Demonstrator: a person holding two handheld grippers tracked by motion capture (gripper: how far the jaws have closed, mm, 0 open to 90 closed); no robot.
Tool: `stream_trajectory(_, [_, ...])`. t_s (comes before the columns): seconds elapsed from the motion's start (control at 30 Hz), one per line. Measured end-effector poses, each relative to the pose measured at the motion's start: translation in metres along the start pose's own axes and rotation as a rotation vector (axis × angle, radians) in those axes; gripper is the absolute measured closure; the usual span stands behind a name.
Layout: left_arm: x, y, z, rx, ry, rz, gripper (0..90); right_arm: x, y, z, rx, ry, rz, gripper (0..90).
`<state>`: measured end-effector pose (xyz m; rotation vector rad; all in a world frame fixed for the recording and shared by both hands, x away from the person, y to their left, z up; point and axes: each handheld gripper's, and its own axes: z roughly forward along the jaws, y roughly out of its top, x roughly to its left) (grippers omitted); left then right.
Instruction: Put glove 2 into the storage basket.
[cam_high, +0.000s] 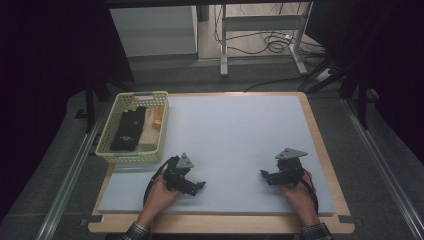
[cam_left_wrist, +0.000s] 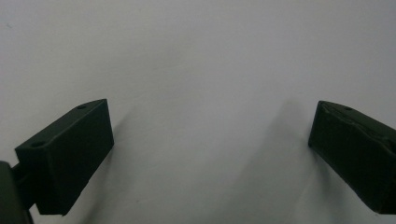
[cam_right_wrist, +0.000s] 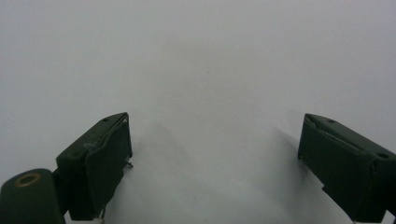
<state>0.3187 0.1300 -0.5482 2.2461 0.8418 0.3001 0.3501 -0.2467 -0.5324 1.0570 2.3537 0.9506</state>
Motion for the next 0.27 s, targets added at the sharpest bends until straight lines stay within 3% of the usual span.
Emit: stream_trajectory(0.27, [0.0005, -0.0002, 0.0004, 0.003, -0.004, -0.003, 0.0, 0.0001, -0.0003, 0.0001, 0.001, 0.002, 0.006, 9.4])
